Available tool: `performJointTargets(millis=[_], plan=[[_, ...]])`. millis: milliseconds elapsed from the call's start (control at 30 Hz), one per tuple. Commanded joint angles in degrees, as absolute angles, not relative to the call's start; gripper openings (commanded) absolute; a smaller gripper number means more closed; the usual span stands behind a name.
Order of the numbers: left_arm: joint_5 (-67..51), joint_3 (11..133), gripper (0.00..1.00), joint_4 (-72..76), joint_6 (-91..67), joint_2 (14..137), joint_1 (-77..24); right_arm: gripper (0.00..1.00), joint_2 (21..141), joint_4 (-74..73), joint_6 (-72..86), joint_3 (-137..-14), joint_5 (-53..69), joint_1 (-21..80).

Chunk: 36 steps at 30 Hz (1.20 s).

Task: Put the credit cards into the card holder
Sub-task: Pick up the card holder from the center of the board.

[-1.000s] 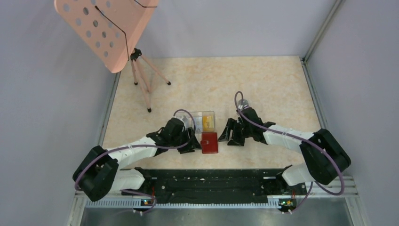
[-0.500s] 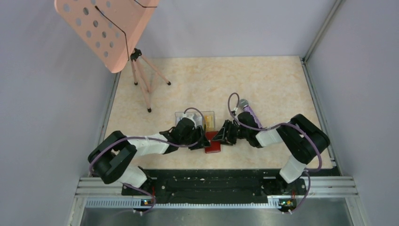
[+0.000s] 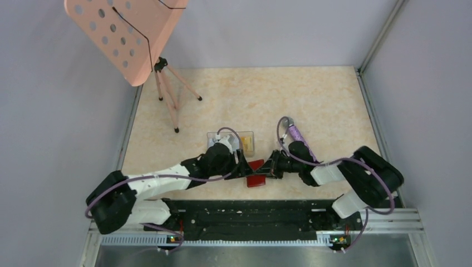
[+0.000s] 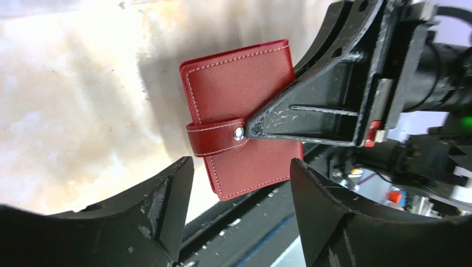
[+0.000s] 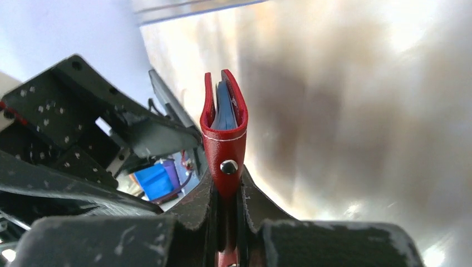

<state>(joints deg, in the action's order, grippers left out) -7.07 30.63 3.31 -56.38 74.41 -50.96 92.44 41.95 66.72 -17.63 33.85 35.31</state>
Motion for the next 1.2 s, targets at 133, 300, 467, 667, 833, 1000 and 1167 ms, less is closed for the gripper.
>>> performJointTargets(millis=[133,300,467,667,833,1000,1167], plan=[[-8.69,26.36,0.8,-0.7,-59.34,54.02,-51.15,0.0,62.46,18.07,62.82,-17.29,29.15,38.32],[-19.22,20.48,0.81,13.9,-64.25,49.27,-51.32,0.0,43.88,11.51,67.55,-15.0,28.1,38.43],[-24.34,18.4,0.8,23.24,-66.57,48.08,-52.25,0.0,33.22,7.7,71.54,-14.07,28.02,38.43],[-27.04,19.27,0.81,31.39,-66.94,50.9,-54.52,0.0,29.72,8.11,74.18,-13.26,28.48,38.43],[-25.14,22.05,0.78,29.94,-65.8,55.16,-57.12,0.0,30.08,10.96,75.59,-13.27,29.29,38.41],[-23.3,22.32,0.74,34.19,-67.24,58.95,-58.49,0.0,30.15,10.25,75.43,-13.95,30.17,38.41],[-22.51,22.84,0.66,39.71,-68.71,62.48,-60.1,0.0,29.74,8.76,75.0,-14.62,31.18,38.43]])
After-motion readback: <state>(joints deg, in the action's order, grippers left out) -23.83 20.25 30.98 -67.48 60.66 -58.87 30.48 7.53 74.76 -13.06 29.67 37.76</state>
